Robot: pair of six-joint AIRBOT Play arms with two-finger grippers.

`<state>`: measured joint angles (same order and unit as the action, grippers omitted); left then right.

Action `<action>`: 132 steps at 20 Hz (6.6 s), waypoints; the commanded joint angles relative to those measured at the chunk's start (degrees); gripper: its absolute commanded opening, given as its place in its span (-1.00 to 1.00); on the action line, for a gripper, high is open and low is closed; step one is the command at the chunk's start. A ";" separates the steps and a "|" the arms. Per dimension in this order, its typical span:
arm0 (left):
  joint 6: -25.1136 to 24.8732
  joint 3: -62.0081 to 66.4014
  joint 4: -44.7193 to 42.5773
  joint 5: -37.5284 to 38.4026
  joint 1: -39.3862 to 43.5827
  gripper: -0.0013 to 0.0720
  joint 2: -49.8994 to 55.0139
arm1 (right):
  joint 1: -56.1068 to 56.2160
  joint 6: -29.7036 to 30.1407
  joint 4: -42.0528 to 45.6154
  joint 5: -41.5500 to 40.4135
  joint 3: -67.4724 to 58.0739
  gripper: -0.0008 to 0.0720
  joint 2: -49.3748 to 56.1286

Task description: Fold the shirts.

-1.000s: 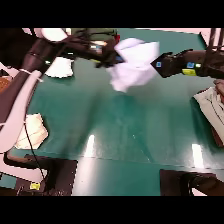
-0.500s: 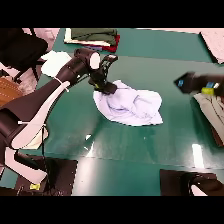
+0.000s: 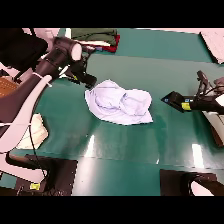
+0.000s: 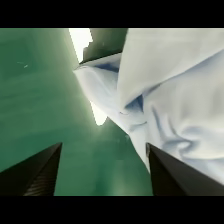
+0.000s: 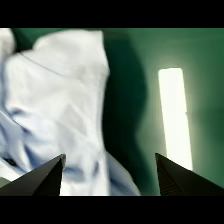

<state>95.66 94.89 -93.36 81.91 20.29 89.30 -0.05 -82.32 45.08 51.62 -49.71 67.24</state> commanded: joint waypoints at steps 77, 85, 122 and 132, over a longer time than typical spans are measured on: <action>-6.23 23.61 5.95 -7.69 -12.81 -0.90 -37.97 | -9.55 -10.10 17.53 16.87 -34.58 -0.93 -38.93; -16.72 1.79 32.13 -10.58 -9.75 -0.90 -16.52 | -5.92 -6.91 6.12 0.85 3.48 -0.93 -25.22; -9.79 -25.46 32.37 -9.55 -24.46 0.33 -5.38 | -13.90 9.86 -4.94 16.63 -17.33 0.16 3.48; -29.81 -31.08 49.16 -24.26 -23.61 0.40 3.91 | -9.66 9.88 -4.57 14.23 -24.46 0.14 4.48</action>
<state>69.76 64.62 -46.50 61.63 -4.14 91.15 -10.26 -72.34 40.60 67.18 -72.23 71.13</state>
